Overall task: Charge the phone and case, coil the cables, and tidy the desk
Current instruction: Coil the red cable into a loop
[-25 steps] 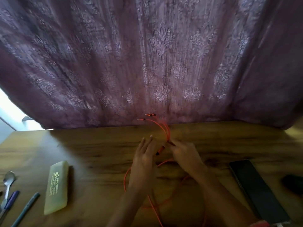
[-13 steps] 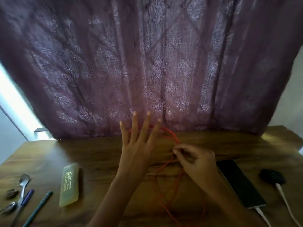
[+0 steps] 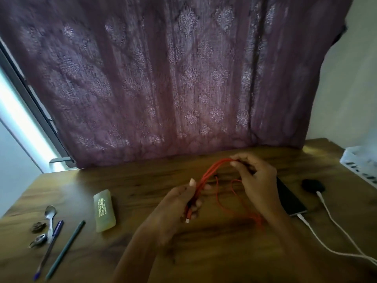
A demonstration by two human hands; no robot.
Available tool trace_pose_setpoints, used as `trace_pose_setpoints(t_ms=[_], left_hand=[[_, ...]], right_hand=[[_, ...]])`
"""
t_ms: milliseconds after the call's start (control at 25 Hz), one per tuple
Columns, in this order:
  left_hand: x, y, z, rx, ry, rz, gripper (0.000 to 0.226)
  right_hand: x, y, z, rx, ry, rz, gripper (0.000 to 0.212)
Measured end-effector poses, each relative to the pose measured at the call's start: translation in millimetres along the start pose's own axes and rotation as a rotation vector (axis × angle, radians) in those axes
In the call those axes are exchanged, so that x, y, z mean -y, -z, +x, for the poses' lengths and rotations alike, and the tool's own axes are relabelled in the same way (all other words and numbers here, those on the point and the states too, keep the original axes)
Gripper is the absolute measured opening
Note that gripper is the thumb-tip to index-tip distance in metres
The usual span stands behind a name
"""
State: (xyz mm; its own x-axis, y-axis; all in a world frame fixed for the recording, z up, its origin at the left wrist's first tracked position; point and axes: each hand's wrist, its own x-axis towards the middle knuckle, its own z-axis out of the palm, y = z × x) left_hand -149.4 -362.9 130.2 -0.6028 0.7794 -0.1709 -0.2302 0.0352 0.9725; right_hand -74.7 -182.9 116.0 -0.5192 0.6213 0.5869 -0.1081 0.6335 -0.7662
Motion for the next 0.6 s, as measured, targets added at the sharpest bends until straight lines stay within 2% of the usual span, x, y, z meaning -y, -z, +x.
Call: trace_pose_setpoints(t_ms=[80,240,360,600], left_hand=[[-5,0,-12,0.136,0.047,-0.121,0.036],[-17,-7,-31,0.323,0.053,-0.378,0.020],[-29,-18,-38,0.290,0.001,-0.600,0.016],[-38,-19,-23,0.069,-0.245,-0.601,0.019]], right_hand=[[0,0,-5,-0.055,-0.042,-0.008,0.007],[0,-5,-20,-0.041,-0.145,-0.161,0.021],[5,-14,-35,0.142,-0.182,-0.261,0.025],[6,-39,-78,0.389,-0.052,-0.353,0.031]])
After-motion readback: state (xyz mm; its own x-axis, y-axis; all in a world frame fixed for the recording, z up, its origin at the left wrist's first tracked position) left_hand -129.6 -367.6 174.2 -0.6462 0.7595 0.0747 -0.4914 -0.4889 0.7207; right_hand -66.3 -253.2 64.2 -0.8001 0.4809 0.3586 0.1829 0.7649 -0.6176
